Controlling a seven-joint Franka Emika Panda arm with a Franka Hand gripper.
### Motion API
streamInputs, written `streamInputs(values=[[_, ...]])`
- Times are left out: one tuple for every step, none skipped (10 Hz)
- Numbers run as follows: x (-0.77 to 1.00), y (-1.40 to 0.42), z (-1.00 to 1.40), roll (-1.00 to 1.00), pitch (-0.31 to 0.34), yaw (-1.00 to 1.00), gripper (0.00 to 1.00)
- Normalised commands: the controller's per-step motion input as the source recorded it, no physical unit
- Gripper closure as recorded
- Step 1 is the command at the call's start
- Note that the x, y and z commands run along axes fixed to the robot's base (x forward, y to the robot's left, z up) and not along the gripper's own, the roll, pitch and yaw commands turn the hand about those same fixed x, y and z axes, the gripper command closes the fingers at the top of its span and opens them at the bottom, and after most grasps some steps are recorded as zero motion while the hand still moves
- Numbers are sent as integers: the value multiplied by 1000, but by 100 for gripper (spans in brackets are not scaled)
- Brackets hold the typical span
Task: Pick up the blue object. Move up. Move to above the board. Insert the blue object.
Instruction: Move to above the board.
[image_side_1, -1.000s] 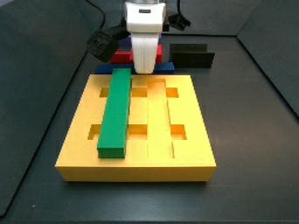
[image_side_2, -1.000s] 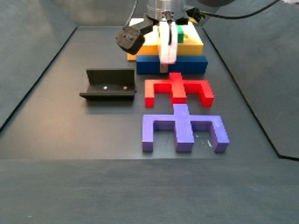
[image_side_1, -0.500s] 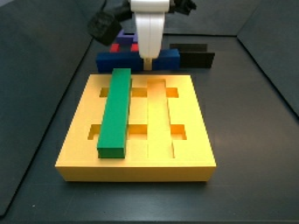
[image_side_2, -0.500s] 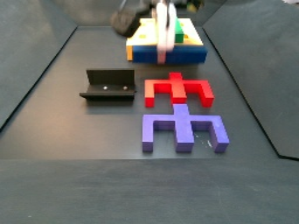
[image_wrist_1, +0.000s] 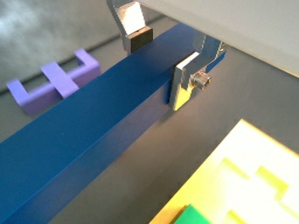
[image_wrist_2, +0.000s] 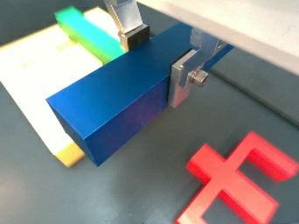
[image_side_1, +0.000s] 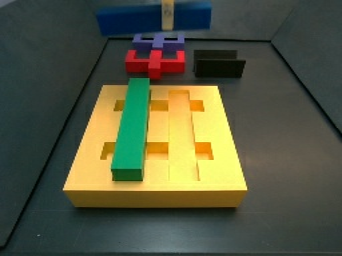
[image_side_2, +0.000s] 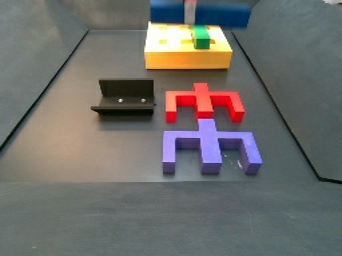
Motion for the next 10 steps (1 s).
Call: streamInputs(values=[[10, 3, 1400, -70, 51, -10, 100], [6, 2, 1400, -58, 65, -9, 100], [-9, 6, 1400, -53, 65, -11, 100], [22, 7, 784, -51, 59, -12, 100], [40, 8, 325, -61, 68, -11, 100], [45, 8, 209, -63, 65, -7, 100], [2, -1400, 388, 9, 46, 1000, 100], [-9, -1400, 358, 19, 46, 1000, 100], [-1, -1400, 363, 30, 49, 1000, 100], [45, -1400, 372, 20, 56, 1000, 100]])
